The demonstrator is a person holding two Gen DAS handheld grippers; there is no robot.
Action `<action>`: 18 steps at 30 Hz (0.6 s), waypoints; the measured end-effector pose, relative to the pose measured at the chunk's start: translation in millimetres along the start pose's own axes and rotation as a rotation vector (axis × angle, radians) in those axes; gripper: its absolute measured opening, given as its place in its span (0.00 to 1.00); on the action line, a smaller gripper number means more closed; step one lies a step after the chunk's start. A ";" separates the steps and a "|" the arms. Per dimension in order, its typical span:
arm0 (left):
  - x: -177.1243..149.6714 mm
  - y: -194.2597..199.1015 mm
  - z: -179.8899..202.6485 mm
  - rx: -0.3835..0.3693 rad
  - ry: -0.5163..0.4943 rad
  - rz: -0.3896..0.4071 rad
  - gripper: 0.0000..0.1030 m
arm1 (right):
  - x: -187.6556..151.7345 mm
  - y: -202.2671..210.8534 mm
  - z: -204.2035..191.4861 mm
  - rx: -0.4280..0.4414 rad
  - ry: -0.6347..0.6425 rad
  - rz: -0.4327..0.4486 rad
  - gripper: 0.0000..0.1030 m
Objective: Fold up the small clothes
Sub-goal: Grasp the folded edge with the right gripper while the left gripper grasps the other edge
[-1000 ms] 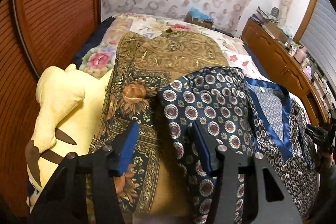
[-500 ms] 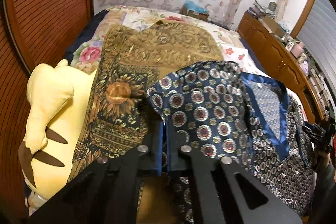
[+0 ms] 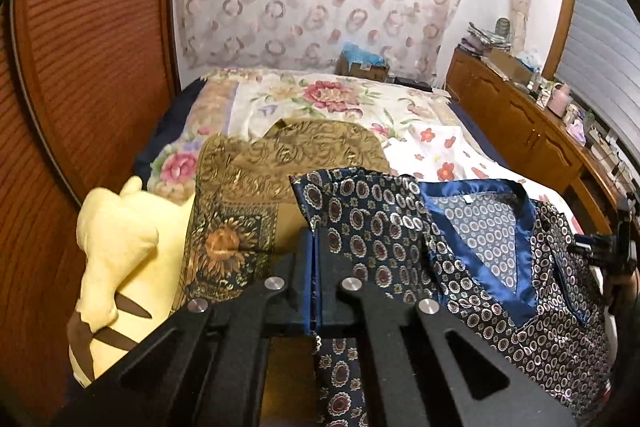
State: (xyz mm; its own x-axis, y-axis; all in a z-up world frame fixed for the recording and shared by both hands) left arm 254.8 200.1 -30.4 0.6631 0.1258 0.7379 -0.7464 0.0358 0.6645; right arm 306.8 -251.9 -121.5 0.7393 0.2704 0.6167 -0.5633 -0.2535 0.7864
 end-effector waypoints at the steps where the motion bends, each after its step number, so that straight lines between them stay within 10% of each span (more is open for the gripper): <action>1: 0.4 -0.2 2.7 0.008 -0.006 0.002 0.01 | 4.1 -1.7 1.4 0.001 -0.004 -0.007 0.47; 5: 0.8 0.6 7.2 0.024 -0.019 0.023 0.01 | 16.0 -6.6 1.7 0.023 0.003 -0.022 0.03; 18: 30.6 30.5 14.2 0.063 -0.035 0.125 0.01 | 33.9 60.8 24.4 -0.147 -0.051 0.153 0.02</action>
Point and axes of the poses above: each gripper's, at about its wrist camera, not at the fingertips, and y roughly against the way its jaws point, z to its right, x to its top, the point moved 3 cm from there along -y, roughly the way its jaws point, and after that the axes turned 1 degree about z, right-handed, at the moved point
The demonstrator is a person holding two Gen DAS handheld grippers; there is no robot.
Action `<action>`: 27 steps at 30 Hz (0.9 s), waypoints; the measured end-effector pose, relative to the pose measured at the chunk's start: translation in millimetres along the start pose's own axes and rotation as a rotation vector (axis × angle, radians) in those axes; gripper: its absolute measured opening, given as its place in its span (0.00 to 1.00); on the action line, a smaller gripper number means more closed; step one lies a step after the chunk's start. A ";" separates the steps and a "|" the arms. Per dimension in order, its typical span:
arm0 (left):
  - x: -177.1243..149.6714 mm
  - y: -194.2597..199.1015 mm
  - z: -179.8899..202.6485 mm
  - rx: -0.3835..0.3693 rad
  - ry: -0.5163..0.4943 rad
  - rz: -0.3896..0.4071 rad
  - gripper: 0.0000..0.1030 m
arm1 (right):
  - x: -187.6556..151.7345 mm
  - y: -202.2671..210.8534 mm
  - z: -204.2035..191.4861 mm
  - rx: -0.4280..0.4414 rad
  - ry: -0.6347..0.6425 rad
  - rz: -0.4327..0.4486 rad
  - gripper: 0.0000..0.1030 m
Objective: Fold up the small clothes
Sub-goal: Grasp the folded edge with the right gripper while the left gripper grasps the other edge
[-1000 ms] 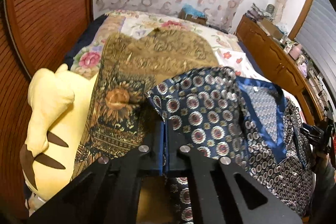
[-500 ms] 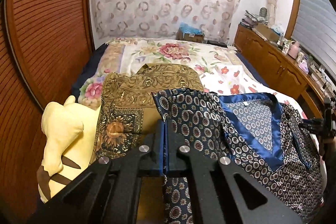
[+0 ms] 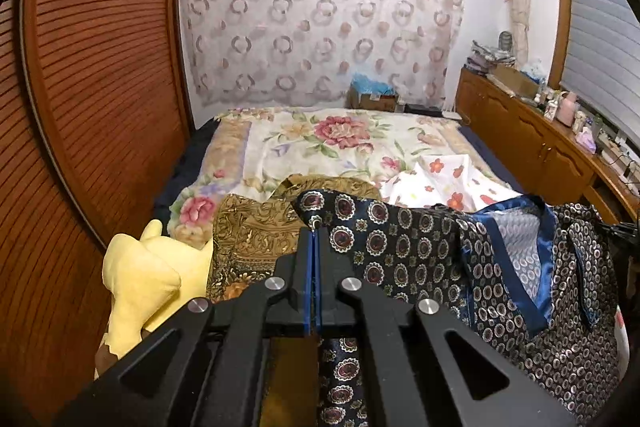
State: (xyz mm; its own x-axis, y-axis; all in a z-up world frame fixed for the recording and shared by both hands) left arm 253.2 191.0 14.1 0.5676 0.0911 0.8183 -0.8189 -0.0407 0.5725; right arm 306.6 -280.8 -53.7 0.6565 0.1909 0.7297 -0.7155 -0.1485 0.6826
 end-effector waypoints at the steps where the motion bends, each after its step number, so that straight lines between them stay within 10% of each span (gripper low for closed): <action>1: -1.4 4.8 0.6 -0.007 0.001 0.007 0.01 | -1.4 7.7 2.4 0.002 -0.009 0.014 0.02; 14: -102.2 114.9 9.8 -0.118 0.021 0.089 0.01 | -92.5 144.0 4.6 0.198 -0.039 0.211 0.02; 27: -213.5 156.2 -7.2 -0.109 0.067 -0.047 0.01 | -215.4 191.6 47.0 0.238 -0.081 0.081 0.02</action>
Point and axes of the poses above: each gripper's, at about its wrist camera, not at the fingertips, and y roughly against the way its jaws point, z to its right, x to its top, the point moved 3 cm from there along -y, roughly the way its jaws point, and after that the axes turned 1 degree about z, right-handed, at the moved point
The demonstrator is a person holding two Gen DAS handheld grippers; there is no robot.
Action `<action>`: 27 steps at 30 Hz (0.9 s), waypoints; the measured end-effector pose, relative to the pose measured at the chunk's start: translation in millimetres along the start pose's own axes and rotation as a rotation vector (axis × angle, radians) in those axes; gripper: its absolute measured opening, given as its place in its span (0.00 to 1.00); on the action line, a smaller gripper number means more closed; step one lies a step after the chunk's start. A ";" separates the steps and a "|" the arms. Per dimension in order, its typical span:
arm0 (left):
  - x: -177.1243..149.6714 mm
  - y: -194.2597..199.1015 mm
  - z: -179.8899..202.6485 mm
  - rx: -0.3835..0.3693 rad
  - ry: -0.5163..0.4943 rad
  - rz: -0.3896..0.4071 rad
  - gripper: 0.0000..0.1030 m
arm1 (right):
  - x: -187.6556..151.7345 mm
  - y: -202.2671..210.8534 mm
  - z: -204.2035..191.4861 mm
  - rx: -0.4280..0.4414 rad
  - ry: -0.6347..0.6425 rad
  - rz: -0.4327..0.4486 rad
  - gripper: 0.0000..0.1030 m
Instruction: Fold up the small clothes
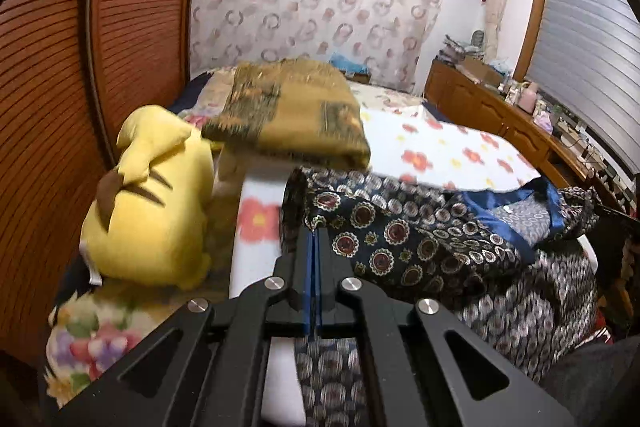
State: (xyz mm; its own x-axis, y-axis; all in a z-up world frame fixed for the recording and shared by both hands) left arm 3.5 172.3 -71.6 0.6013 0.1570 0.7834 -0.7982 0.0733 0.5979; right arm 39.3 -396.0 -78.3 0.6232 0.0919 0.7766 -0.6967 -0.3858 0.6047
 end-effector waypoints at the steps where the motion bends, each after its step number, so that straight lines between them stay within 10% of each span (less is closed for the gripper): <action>1: -4.6 0.6 1.1 -0.005 -0.005 -0.008 0.01 | -3.6 3.5 0.6 0.003 0.004 -0.005 0.02; 11: -15.8 5.8 -6.1 -0.041 -0.011 -0.038 0.05 | -4.3 1.0 -12.5 -0.063 0.070 -0.083 0.05; 16: 3.1 10.8 -5.5 -0.039 -0.022 0.005 0.55 | 9.2 23.7 -18.5 -0.090 0.088 -0.032 0.18; 27: 46.0 -44.6 4.0 -0.010 -0.094 -0.055 0.62 | 24.8 -14.8 -23.5 -0.105 0.082 0.015 0.45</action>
Point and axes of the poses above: each gripper's, at about its wrist camera, not at the fingertips, and y roughly against the way its jaws point, z to its right, x to its top, the point moved 3 cm from there along -y, roughly the way its jaws point, and after that the axes turned 1 degree about z, right-handed, at the moved point
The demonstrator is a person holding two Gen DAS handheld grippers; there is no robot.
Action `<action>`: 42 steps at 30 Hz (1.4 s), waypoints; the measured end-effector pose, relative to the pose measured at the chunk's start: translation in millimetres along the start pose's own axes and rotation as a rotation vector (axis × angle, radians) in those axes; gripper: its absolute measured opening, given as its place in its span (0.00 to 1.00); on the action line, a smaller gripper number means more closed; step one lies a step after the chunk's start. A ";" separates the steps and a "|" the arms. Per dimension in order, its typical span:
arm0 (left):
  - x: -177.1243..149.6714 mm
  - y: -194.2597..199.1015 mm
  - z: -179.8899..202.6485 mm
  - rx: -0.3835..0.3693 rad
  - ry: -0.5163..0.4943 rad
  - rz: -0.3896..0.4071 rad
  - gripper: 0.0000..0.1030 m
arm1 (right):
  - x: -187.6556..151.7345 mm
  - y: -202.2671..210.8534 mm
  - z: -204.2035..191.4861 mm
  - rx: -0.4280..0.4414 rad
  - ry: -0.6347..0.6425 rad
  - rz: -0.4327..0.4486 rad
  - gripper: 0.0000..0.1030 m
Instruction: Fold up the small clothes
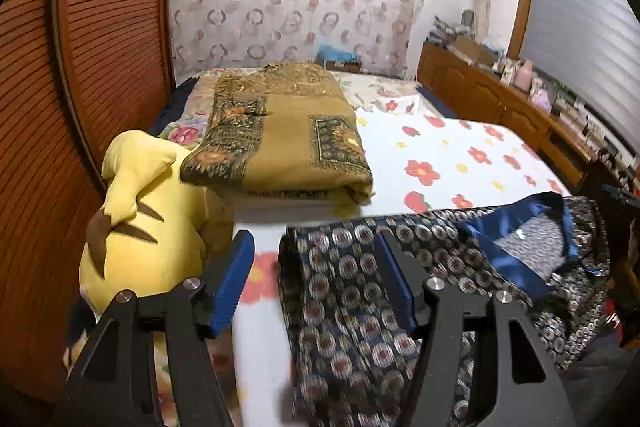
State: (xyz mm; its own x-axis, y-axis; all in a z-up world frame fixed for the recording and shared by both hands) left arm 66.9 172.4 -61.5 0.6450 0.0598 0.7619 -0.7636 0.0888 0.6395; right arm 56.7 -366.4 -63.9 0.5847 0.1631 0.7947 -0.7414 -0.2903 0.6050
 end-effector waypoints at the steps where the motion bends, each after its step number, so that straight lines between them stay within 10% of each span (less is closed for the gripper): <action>1: 2.7 -6.5 0.2 0.003 -0.008 -0.013 0.62 | 3.5 -12.4 3.5 -0.001 -0.008 -0.005 0.45; 20: -20.5 -80.5 -15.4 0.039 0.021 -0.233 0.62 | -18.3 -87.0 -3.4 0.088 -0.043 -0.205 0.49; 24: -19.0 -80.2 -8.1 -0.008 -0.003 -0.229 0.35 | -8.7 -90.8 -5.0 0.092 -0.018 -0.223 0.47; 28: -19.9 -78.8 -3.2 -0.026 -0.012 -0.218 0.07 | -9.5 -94.0 -18.1 0.151 0.029 -0.234 0.15; 42: 63.1 61.7 43.1 -0.102 -0.002 0.250 0.04 | 59.1 55.3 -23.4 0.145 0.026 0.195 0.07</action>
State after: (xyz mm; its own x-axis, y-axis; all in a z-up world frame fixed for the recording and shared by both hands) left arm 59.2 138.8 30.5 0.4362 0.0906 0.8953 -0.8924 0.1714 0.4174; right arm 42.6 -350.7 17.7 0.4248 0.1140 0.8981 -0.7834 -0.4508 0.4278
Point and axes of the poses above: each gripper's, at about its wrist camera, not at the fingertips, and y roughly against the way its jaws point, z to its right, x to its top, the point moved 3 cm from there along -y, roughly the way its jaws point, and after that the axes turned 1 degree about z, right-handed, at the moved point
